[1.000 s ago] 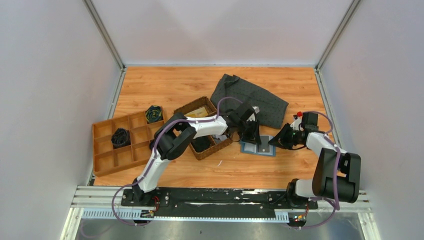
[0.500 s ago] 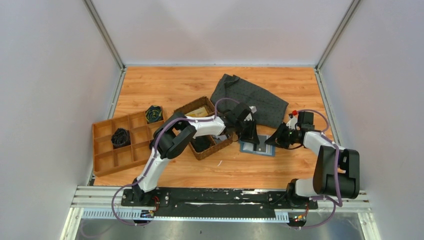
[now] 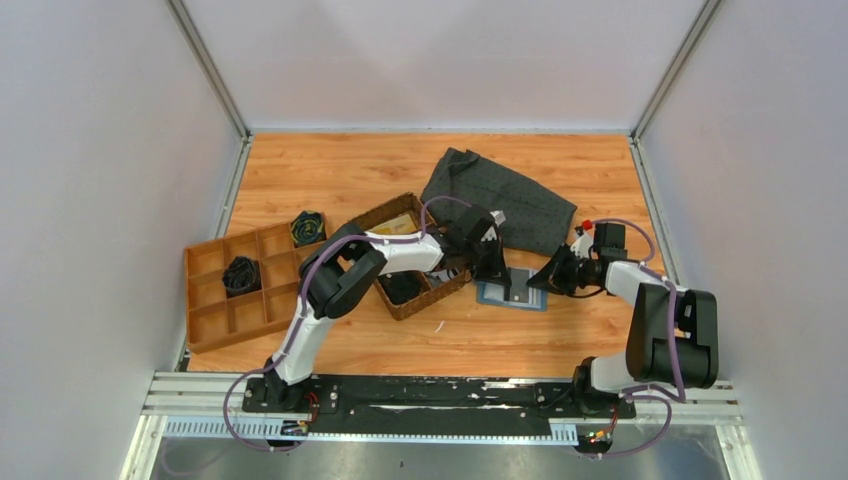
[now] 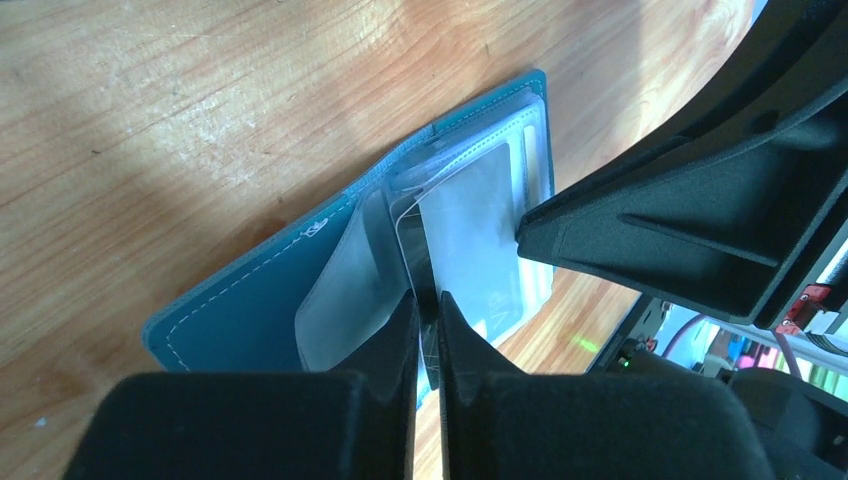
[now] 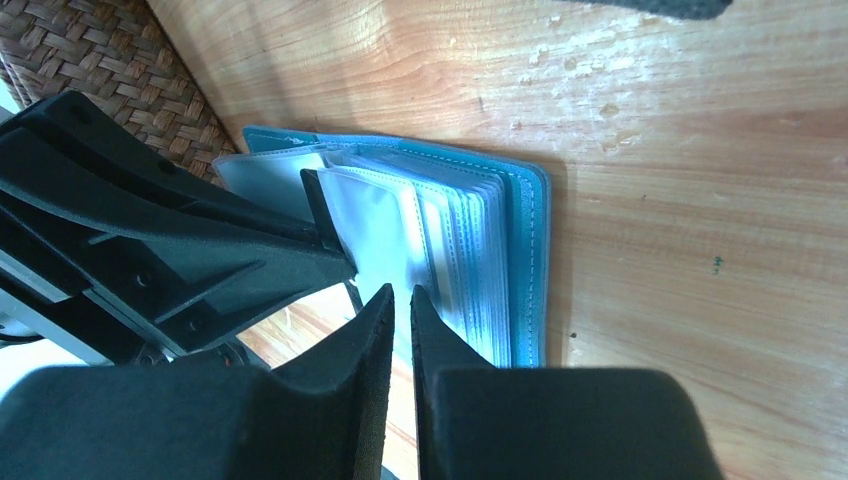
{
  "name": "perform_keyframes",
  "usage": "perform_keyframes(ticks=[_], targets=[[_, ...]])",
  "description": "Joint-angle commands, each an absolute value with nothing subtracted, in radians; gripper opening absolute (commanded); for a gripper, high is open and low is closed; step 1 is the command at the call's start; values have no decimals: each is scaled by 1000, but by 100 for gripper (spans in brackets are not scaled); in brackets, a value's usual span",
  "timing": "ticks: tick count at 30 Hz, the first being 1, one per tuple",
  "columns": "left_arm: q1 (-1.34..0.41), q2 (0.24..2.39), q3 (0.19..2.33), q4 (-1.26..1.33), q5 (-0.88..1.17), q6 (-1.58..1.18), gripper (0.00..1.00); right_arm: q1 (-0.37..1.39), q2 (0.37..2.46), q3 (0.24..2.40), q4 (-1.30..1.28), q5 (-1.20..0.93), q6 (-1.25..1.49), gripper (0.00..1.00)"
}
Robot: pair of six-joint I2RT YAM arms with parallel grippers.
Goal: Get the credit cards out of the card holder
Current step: Remove the credit card from the card holder.
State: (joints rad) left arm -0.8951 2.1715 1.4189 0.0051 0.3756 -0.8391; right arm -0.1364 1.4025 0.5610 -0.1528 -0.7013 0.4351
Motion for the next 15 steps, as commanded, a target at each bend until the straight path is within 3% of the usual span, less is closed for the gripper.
perform_keyframes(ticks=[1,15], targets=[[-896,2148,1397,-4,352,-810,0,-110,1453,513,-191,-631,415,14],[-861,2080,1357,-5,395,-787,0,-110,1457,529,-204,-611,413,13]])
